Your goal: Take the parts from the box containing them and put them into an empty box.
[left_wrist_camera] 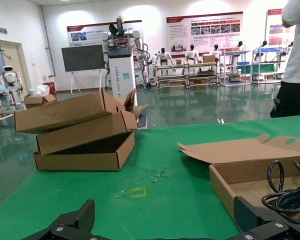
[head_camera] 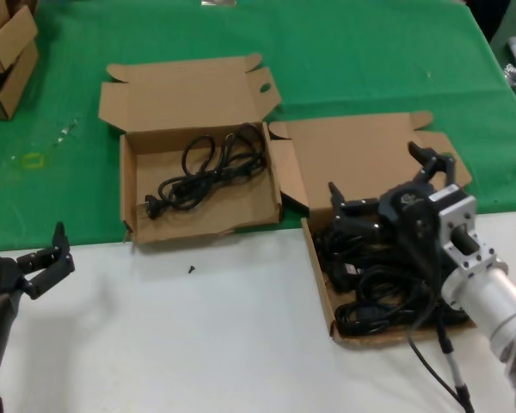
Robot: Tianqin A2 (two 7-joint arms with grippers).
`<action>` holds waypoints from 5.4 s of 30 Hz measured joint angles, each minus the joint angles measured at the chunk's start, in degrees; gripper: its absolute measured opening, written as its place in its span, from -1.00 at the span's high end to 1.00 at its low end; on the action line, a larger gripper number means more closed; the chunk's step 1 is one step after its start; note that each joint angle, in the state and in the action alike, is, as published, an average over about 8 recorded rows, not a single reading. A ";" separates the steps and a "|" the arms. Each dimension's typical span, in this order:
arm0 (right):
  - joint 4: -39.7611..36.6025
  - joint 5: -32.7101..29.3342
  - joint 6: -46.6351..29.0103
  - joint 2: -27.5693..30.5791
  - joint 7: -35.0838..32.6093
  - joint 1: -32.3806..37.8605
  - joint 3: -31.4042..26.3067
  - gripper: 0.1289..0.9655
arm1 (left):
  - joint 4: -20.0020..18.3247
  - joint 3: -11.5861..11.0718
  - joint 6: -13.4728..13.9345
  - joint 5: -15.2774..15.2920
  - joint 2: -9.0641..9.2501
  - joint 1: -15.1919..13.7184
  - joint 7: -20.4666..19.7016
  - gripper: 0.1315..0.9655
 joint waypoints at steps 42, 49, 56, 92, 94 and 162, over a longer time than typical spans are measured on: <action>4.13 3.15 6.47 -1.43 4.56 -7.26 3.72 -1.00 | 0.00 0.00 0.00 0.00 0.00 0.00 0.00 -1.00; 4.13 3.15 6.47 -1.43 4.56 -7.26 3.72 -1.00 | 0.00 0.00 0.00 0.00 0.00 0.00 0.00 -1.00; 4.13 3.15 6.47 -1.43 4.55 -7.26 3.72 -1.00 | 0.00 0.00 0.00 0.00 0.00 0.00 0.00 -1.00; 4.13 3.15 6.47 -1.43 4.55 -7.26 3.72 -1.00 | 0.00 0.00 0.00 0.00 0.00 0.00 0.00 -1.00; 4.13 3.15 6.47 -1.43 4.55 -7.26 3.72 -1.00 | 0.00 0.00 0.00 0.00 0.00 0.00 0.00 -1.00; 4.13 3.15 6.47 -1.43 4.55 -7.26 3.72 -1.00 | 0.00 0.00 0.00 0.00 0.00 0.00 0.00 -1.00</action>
